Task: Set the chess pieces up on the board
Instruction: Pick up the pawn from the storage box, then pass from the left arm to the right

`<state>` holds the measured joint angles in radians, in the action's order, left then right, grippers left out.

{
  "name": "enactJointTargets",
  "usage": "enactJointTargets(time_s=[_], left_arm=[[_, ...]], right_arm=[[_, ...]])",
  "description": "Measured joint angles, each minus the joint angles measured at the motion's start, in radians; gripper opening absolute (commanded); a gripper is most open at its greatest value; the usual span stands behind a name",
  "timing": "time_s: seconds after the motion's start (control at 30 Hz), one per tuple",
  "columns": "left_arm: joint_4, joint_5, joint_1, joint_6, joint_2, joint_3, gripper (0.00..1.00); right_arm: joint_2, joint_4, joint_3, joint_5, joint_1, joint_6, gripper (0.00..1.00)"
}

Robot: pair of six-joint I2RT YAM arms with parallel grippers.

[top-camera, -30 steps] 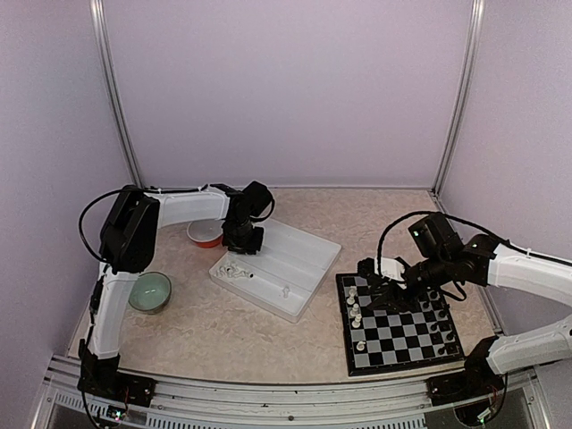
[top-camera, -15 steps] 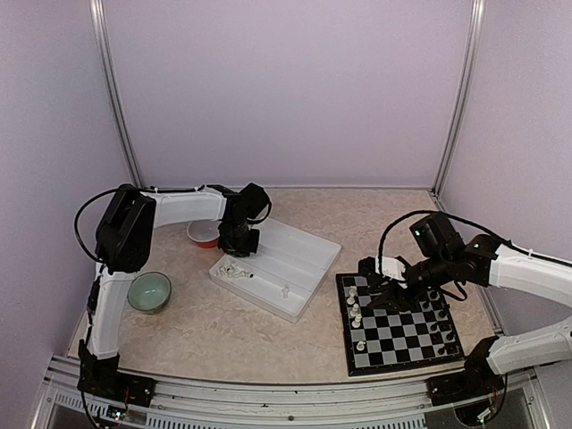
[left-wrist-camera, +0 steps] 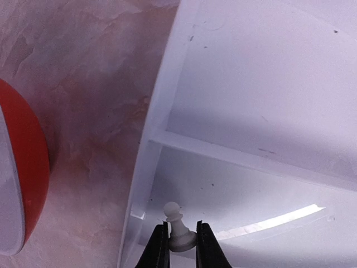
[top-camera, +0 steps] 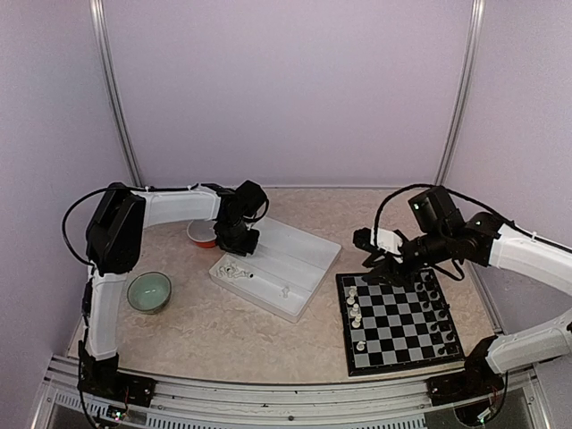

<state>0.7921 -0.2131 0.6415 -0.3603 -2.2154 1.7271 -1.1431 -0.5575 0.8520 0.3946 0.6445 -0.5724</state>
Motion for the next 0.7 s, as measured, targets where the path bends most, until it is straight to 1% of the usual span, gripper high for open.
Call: enactJointTargets(time_s=[0.07,0.17,0.3,0.37,0.47,0.57,0.7], left_arm=[[-0.028,0.006,0.012,0.037,0.040,-0.026,0.03],[-0.098,0.032,0.045,0.091,0.145,-0.089,0.03],[-0.249,0.086,0.114,0.167,0.312,-0.203,0.03],[-0.334,0.110,0.163,0.211,0.391,-0.265,0.04],[-0.438,0.142,0.231,0.262,0.465,-0.329,0.04],[-0.529,0.165,0.283,0.302,0.507,-0.382,0.04],[-0.594,0.188,0.318,0.339,0.530,-0.425,0.04]], right_arm=[[-0.030,-0.003,0.080,-0.010,-0.002,0.020,0.33],[-0.082,0.000,0.177,-0.012,-0.009,0.059,0.34],[-0.194,-0.002,0.313,0.018,-0.048,0.140,0.33],[-0.268,-0.004,0.394,0.061,-0.096,0.199,0.33],[-0.376,-0.014,0.513,0.158,-0.172,0.284,0.35],[-0.474,-0.028,0.610,0.292,-0.217,0.350,0.38],[-0.544,-0.053,0.626,0.484,-0.215,0.397,0.41]])
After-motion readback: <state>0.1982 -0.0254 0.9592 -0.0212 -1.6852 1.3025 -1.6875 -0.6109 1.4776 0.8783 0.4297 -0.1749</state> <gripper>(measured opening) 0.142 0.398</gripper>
